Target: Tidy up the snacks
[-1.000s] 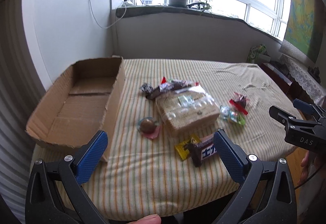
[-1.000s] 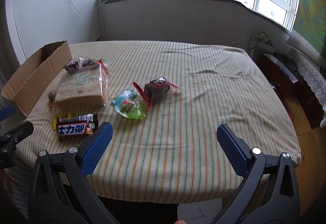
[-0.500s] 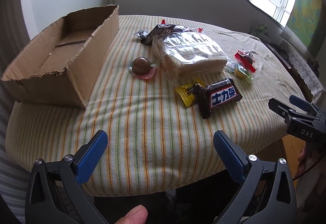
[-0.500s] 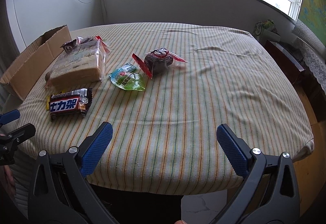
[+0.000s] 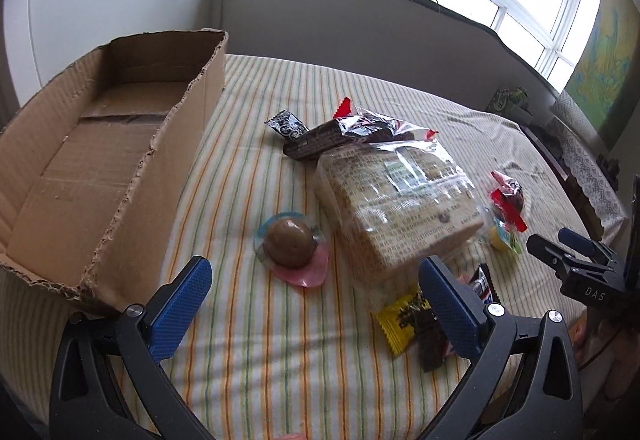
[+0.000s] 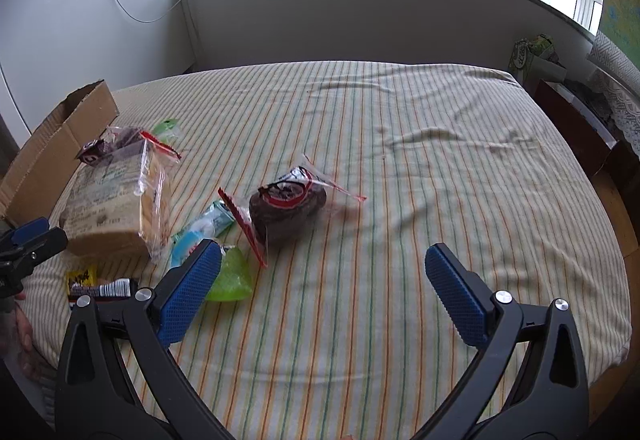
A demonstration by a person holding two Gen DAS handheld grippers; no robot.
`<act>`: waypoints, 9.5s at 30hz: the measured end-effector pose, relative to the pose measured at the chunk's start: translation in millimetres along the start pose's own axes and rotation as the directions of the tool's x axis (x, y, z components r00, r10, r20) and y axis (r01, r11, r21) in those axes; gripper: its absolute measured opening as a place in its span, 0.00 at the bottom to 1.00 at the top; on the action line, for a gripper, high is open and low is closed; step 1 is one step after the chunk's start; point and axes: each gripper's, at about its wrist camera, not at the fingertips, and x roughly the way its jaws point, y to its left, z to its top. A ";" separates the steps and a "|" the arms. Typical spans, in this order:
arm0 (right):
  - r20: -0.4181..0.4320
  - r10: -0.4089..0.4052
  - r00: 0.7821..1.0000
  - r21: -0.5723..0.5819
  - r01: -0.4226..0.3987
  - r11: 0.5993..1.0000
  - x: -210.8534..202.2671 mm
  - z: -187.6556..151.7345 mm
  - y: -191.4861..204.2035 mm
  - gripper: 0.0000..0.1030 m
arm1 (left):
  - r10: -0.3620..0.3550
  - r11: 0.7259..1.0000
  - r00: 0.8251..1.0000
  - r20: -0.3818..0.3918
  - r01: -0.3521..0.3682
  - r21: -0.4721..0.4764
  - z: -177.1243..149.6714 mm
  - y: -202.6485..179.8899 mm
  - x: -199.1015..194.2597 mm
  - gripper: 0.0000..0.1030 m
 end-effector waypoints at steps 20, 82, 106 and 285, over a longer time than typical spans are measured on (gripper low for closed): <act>-0.040 0.116 0.992 -0.026 -0.117 0.993 34.1 12.5 0.3 0.83 | -0.122 0.988 0.993 0.000 0.121 0.098 13.4 4.5 7.7 0.68; 0.026 0.183 0.983 0.093 -0.185 0.978 35.6 50.3 -10.3 0.31 | -0.114 0.991 0.993 0.038 0.111 0.071 17.7 25.7 -4.6 0.24; 0.142 0.384 0.912 -0.164 -0.361 0.918 -58.6 89.2 146.6 0.31 | -0.114 0.993 0.944 0.309 0.099 0.065 63.3 57.1 -107.5 0.24; 0.044 0.268 0.962 -0.048 -0.266 0.963 -9.9 -48.1 0.9 0.38 | -0.157 0.906 0.986 -0.053 0.165 0.390 -52.0 -116.2 14.1 0.38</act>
